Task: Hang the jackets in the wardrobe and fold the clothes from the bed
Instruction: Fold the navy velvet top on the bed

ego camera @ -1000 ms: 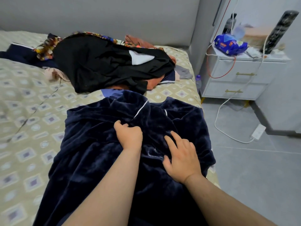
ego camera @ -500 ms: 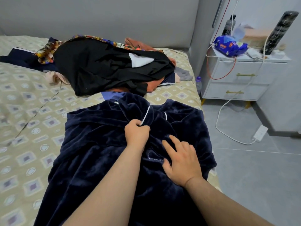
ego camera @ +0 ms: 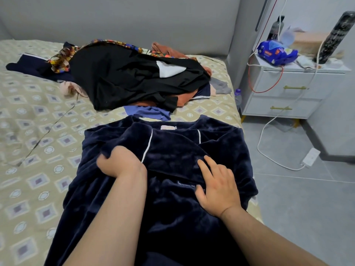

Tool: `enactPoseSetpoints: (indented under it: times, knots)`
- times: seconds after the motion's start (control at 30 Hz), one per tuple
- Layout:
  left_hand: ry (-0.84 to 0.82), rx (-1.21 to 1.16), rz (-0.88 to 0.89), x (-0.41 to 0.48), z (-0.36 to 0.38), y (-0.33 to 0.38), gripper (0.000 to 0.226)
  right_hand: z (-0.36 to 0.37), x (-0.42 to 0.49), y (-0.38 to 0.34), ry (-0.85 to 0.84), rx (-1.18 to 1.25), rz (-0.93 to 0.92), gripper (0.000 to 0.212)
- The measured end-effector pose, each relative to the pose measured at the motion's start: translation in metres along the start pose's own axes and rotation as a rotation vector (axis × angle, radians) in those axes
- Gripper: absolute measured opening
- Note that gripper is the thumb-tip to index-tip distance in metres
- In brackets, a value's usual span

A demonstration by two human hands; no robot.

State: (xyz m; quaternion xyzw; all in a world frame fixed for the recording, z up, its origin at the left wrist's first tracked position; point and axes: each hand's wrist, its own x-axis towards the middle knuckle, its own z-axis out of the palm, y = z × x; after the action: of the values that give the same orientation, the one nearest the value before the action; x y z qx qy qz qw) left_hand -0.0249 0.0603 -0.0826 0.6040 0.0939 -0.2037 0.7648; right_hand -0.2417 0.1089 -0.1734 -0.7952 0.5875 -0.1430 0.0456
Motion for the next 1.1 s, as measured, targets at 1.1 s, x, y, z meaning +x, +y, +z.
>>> enactPoseSetpoints:
  times: [1.1]
  knots:
    - [-0.613, 1.064, 0.004, 0.092, -0.098, 0.050, 0.014, -0.054, 0.084, 0.009, -0.301, 0.111, -0.056, 0.057]
